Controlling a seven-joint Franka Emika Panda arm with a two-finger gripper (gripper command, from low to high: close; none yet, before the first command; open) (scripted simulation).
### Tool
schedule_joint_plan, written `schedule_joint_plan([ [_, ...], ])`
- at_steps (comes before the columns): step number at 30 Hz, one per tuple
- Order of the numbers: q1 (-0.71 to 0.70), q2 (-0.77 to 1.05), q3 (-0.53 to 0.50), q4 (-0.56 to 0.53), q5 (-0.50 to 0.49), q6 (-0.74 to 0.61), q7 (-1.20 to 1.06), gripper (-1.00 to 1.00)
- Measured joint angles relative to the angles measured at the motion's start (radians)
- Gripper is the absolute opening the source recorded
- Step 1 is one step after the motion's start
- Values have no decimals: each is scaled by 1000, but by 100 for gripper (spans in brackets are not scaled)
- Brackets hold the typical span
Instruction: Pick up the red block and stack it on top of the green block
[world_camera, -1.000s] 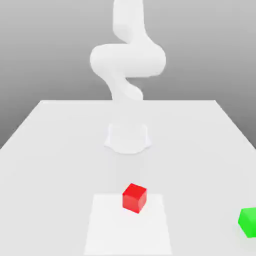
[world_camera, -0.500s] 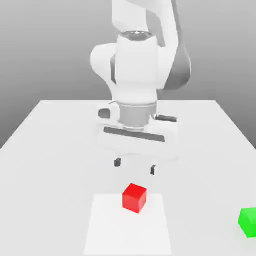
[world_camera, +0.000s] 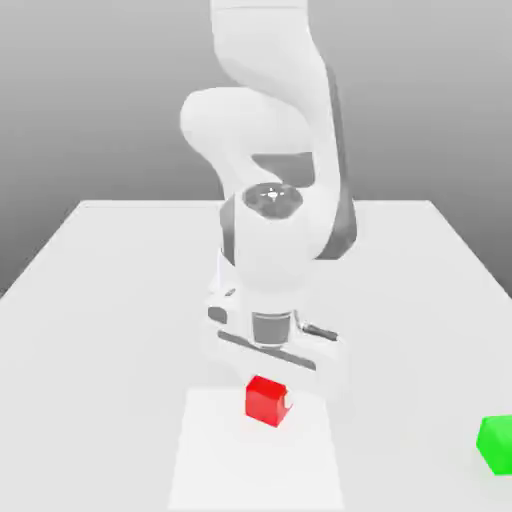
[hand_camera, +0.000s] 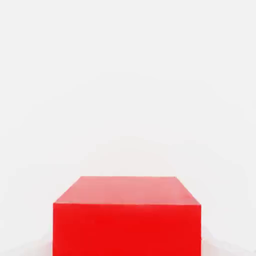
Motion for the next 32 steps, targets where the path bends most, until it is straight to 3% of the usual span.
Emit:
schedule_joint_plan([
  [7,36,-219,18,-18,113,-201,-78,-100],
  [22,380,38,196,501,9,-472,99,-100],
  [26,434,164,178,552,-55,-401,154,-100],
  [27,444,197,166,555,-72,-372,166,100],
  [32,444,197,166,555,-72,-372,166,100],
])
